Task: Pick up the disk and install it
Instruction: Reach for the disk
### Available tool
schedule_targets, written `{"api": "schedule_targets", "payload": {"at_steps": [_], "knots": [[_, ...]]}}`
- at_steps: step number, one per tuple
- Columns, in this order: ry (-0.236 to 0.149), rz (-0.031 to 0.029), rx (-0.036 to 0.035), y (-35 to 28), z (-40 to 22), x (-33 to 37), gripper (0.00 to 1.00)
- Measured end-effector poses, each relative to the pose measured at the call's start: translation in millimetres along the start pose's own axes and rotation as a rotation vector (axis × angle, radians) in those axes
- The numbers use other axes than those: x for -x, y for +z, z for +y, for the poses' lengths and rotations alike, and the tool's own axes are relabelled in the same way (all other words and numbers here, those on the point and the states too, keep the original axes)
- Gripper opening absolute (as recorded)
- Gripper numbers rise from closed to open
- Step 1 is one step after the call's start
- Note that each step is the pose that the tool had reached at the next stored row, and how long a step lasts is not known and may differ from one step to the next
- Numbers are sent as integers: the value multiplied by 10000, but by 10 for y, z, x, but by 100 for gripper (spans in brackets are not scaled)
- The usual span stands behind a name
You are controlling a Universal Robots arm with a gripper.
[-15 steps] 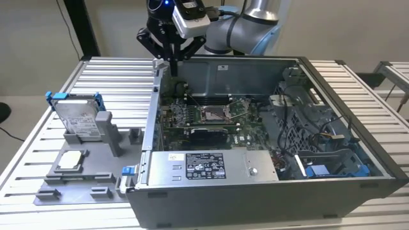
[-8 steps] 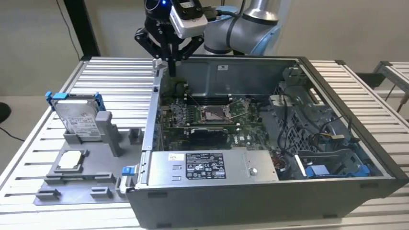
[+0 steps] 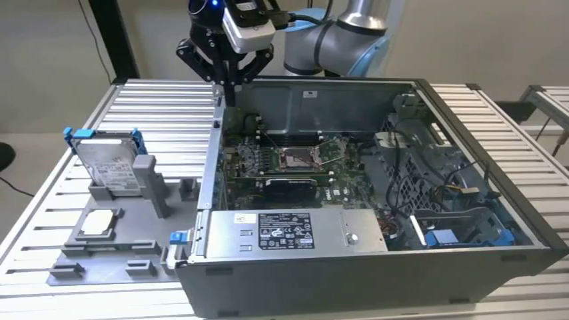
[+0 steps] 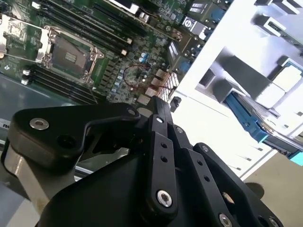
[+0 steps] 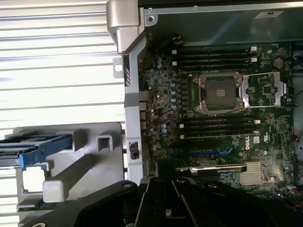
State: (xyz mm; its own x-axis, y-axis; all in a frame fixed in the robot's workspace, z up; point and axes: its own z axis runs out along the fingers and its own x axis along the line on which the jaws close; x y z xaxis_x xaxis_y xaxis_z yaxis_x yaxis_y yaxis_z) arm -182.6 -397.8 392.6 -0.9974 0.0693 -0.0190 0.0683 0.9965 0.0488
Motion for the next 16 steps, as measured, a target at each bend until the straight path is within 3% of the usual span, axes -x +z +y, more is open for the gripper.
{"api": "schedule_targets", "payload": {"at_steps": [16], "knots": [[-1, 1, -1, -7, -15, -298, 0]]}}
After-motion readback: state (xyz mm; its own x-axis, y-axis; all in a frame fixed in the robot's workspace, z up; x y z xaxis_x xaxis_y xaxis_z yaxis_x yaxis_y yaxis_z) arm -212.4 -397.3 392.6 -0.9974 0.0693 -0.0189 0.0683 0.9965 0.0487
